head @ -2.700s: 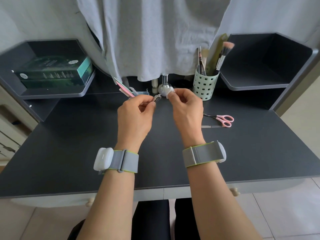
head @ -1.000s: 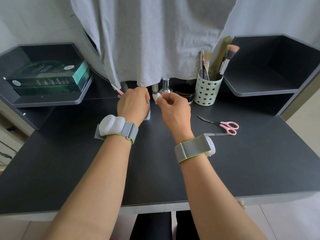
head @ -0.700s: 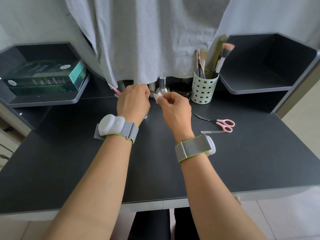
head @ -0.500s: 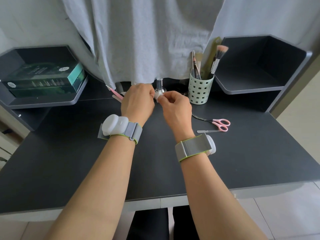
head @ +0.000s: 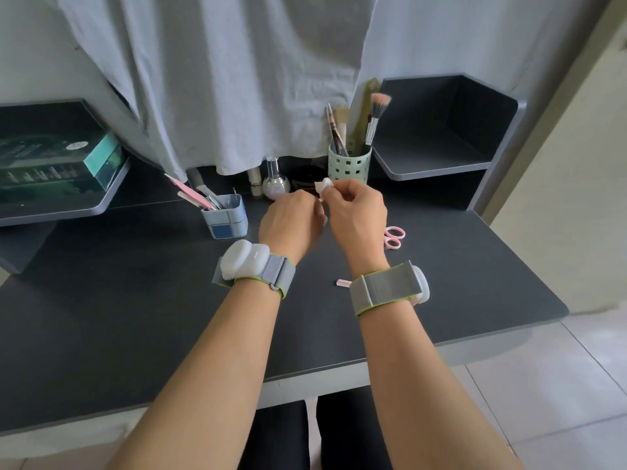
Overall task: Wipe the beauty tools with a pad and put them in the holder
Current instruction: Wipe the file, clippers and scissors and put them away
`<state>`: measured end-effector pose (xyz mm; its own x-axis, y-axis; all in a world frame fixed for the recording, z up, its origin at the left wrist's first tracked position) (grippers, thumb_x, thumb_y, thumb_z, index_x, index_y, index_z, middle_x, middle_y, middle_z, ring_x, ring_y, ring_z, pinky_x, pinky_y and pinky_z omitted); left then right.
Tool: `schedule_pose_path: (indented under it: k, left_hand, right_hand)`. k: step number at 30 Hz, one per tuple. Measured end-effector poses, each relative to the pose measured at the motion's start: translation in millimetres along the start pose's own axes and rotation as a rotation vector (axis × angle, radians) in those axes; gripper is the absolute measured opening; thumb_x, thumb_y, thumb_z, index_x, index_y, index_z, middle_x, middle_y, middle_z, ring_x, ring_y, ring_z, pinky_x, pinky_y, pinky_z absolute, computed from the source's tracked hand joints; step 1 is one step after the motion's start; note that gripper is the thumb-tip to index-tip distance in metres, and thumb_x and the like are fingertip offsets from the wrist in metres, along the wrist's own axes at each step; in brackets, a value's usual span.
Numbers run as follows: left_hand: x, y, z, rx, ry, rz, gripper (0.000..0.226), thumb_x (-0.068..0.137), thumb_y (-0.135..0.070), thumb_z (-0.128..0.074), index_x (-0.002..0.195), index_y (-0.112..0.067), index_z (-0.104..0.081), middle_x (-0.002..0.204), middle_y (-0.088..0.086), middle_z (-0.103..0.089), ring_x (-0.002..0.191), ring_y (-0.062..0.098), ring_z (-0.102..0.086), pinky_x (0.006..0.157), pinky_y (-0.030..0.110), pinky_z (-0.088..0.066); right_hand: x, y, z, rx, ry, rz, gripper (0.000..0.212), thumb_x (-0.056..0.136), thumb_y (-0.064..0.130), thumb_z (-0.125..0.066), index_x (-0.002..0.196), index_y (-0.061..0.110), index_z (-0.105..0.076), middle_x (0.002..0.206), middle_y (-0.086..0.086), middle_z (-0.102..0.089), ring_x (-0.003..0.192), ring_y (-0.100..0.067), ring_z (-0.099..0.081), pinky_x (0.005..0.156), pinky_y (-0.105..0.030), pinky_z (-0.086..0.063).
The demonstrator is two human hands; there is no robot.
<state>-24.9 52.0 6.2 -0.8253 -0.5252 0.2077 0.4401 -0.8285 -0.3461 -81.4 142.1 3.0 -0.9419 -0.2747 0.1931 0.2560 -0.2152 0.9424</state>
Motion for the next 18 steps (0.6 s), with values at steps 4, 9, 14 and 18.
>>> schedule_pose_path:
  k: [4,9,14,18]
  left_hand:
    - [-2,-21,-14,0.042,0.064,-0.065,0.029,0.091,-0.011,-0.045,0.110,-0.009,-0.066,0.103,0.020,-0.066,0.098,0.043,-0.062,0.066,0.036,-0.037]
    - [-9,-36,-31,-0.006,0.169,-0.037,0.022,0.091,-0.014,-0.048,0.106,-0.011,-0.063,0.110,0.016,-0.068,0.099,0.040,-0.063,0.069,0.035,-0.040]
    - [-12,-40,-45,-0.014,0.206,-0.044,0.007,0.090,-0.020,-0.057,0.085,-0.016,-0.058,0.097,0.008,-0.066,0.078,0.027,-0.050,0.067,0.034,-0.039]
    - [-5,-38,-54,-0.041,0.248,-0.031,0.012,0.089,-0.020,-0.059,0.078,-0.014,-0.058,0.083,0.004,-0.060,0.079,0.030,-0.056,0.067,0.034,-0.041]
  right_hand:
    - [3,-4,12,-0.008,-0.023,0.001,0.015,0.094,0.029,-0.064,0.094,0.019,-0.076,0.087,0.002,-0.075,0.088,-0.021,-0.068,0.082,-0.034,-0.053]
    - [6,-12,26,0.006,-0.040,-0.026,0.014,0.093,0.028,-0.063,0.094,0.020,-0.075,0.084,0.003,-0.074,0.085,-0.022,-0.069,0.079,-0.033,-0.054]
    - [7,-19,36,0.018,-0.054,-0.049,0.013,0.093,0.027,-0.063,0.096,0.022,-0.075,0.080,0.009,-0.071,0.079,-0.016,-0.067,0.074,-0.029,-0.051]
    - [8,-22,41,0.026,-0.070,-0.065,0.014,0.093,0.030,-0.063,0.097,0.023,-0.075,0.079,0.011,-0.071,0.078,-0.013,-0.065,0.081,-0.034,-0.053]
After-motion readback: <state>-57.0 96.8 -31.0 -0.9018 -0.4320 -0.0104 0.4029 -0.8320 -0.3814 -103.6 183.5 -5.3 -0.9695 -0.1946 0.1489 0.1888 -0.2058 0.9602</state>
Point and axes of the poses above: each hand's wrist, its own x-axis towards the middle knuckle, its own z-axis out of the back of the hand, y = z × x, the point moved 2 cm from there along x, towards the middle knuckle
